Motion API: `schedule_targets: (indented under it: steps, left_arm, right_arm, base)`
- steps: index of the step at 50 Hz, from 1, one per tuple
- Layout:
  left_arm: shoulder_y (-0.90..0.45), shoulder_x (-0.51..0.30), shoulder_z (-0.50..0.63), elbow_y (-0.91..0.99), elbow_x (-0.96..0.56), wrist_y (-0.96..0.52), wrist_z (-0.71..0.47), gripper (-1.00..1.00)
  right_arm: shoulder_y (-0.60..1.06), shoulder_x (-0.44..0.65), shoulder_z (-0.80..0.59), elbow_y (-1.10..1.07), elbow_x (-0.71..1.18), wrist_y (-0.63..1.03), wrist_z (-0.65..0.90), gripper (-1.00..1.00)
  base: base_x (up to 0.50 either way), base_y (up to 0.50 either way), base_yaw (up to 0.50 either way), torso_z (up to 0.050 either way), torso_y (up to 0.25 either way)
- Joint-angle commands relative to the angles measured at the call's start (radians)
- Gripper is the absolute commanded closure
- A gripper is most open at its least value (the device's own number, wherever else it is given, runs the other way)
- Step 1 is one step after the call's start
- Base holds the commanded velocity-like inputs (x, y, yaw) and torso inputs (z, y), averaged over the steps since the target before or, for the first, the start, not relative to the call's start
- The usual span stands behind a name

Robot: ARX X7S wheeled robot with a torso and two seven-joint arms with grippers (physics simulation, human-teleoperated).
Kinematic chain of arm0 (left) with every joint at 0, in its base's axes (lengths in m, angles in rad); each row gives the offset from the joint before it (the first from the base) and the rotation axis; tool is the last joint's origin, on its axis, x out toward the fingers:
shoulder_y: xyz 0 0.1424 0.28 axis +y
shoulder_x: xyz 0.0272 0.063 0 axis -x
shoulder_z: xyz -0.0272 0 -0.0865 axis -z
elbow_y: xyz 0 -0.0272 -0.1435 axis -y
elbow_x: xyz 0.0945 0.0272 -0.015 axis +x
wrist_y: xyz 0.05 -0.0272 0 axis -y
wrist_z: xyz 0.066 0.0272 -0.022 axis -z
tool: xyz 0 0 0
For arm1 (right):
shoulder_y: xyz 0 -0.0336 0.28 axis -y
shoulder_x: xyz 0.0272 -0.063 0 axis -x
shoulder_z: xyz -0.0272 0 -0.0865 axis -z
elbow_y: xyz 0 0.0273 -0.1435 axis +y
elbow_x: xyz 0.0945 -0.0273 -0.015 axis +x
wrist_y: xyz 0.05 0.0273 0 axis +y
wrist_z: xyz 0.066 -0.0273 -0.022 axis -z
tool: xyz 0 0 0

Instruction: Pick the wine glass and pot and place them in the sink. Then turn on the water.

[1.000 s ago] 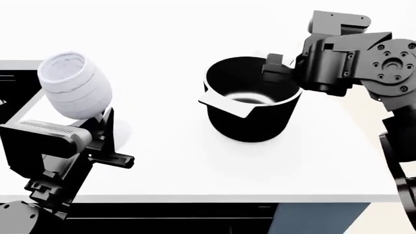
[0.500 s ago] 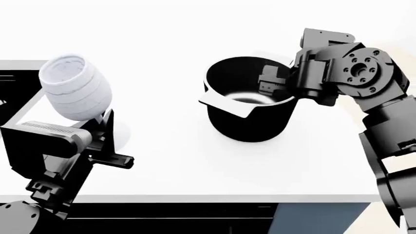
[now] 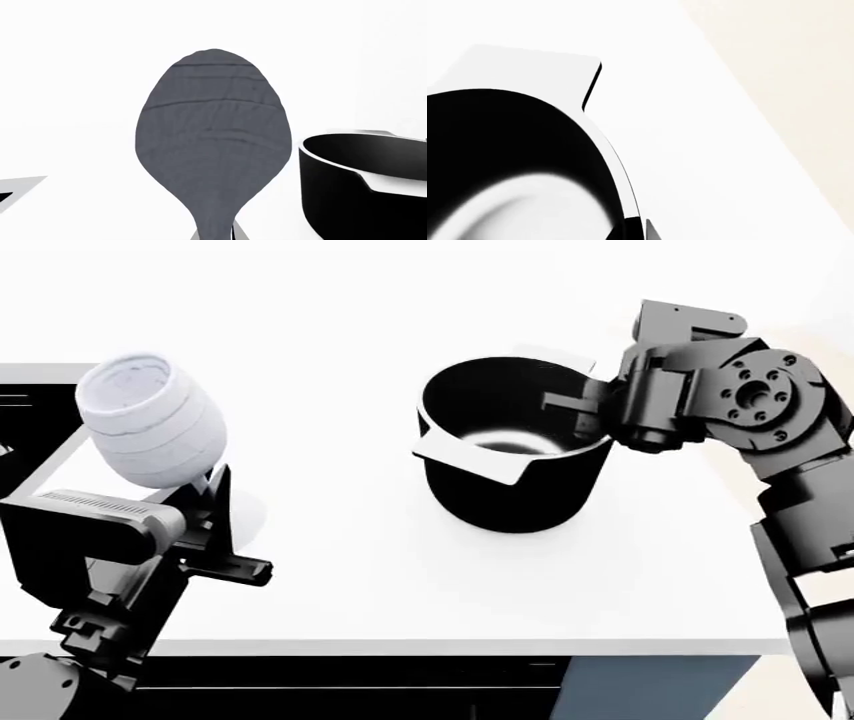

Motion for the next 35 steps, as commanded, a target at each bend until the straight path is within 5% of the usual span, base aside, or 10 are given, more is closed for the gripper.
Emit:
schedule_targets:
  steps: [1, 20, 35]
  left_arm:
    - [-0.009, -0.002, -0.012, 0.015, -0.009, 0.001, -0.013, 1.0]
    - [-0.053, -0.026, -0.041, 0.064, -0.063, -0.058, -0.059, 1.0]
    - [-0.245, -0.09, -0.132, 0.156, -0.241, -0.245, -0.205, 1.0]
  right_arm:
    - [-0.067, 0.085, 0.039, -0.183, 0.078, -0.012, 0.065, 1.0]
    - [-0.104, 0.231, 0.157, -0.611, 0.231, -0.005, 0.244, 1.0]
    - [-0.106, 0.328, 0.256, -0.899, 0.339, -0.036, 0.353, 1.0]
  base:
    - [0.0, 0.0, 0.0, 0.0, 0.0]
    - [0.0, 0.0, 0.0, 0.001, 0.003]
    - [0.0, 0.0, 0.0, 0.001, 0.005]
